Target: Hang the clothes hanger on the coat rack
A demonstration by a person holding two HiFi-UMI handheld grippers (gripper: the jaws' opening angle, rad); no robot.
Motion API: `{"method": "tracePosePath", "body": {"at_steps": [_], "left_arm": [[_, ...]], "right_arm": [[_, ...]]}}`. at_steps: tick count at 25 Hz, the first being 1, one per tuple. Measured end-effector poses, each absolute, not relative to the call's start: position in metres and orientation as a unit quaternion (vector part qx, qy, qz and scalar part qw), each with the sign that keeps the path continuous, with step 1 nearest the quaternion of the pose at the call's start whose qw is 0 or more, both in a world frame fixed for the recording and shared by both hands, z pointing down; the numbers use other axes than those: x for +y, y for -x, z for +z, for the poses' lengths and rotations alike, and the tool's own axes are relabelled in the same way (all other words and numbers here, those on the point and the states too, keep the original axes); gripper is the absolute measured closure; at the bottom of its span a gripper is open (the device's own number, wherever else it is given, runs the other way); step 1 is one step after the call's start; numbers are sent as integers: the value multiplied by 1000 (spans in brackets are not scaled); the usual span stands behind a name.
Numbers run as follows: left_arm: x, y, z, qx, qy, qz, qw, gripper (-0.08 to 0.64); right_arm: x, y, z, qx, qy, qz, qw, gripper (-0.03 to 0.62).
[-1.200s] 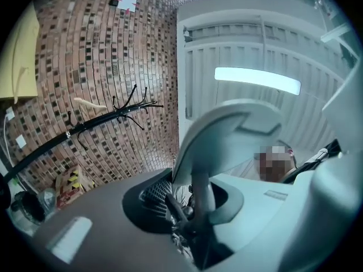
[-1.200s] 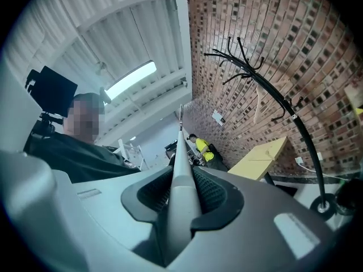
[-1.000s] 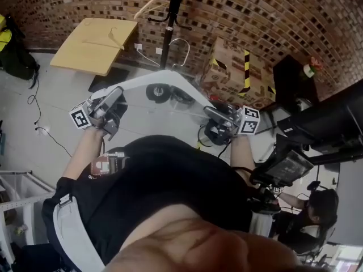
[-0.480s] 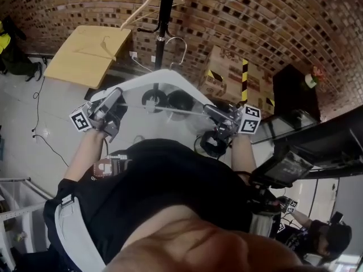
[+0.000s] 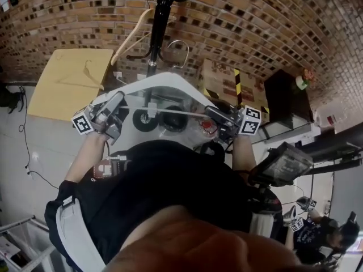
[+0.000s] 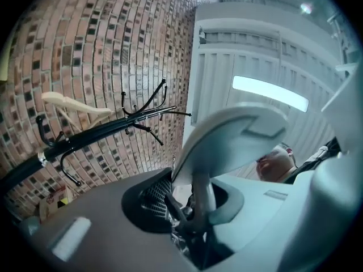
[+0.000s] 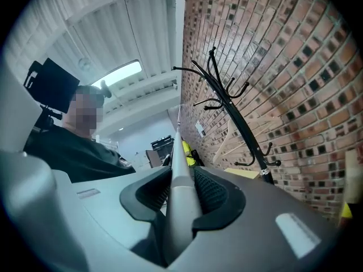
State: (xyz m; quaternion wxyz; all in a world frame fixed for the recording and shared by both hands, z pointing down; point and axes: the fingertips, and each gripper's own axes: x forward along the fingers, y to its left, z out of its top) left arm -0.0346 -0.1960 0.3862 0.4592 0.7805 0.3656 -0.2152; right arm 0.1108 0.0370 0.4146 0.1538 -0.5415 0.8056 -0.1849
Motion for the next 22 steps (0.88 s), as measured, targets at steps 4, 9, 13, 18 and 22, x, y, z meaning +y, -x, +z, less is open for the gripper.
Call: {"method": "tracePosePath", "body": {"at_steps": [4, 9, 13, 18, 22], "left_arm": [[-251, 1, 383, 375, -789, -209, 440, 460], [-285, -22, 382, 373, -805, -205, 415, 460], [-299, -29, 377, 368, -813, -216, 397, 460], [-309, -34, 361, 346, -834, -227, 366, 460], [-296, -44, 347, 325, -858, -233, 321, 460]], "right_arm": [[-10, -137, 414, 793, 562, -175, 157, 446], [-45, -161, 419, 795, 560, -172, 158, 442], [-68, -180, 417, 816, 533, -165, 152, 445], [-95, -206, 413, 846, 486, -154, 153, 446], [-101, -233, 415, 874, 436, -142, 158, 446]]}}
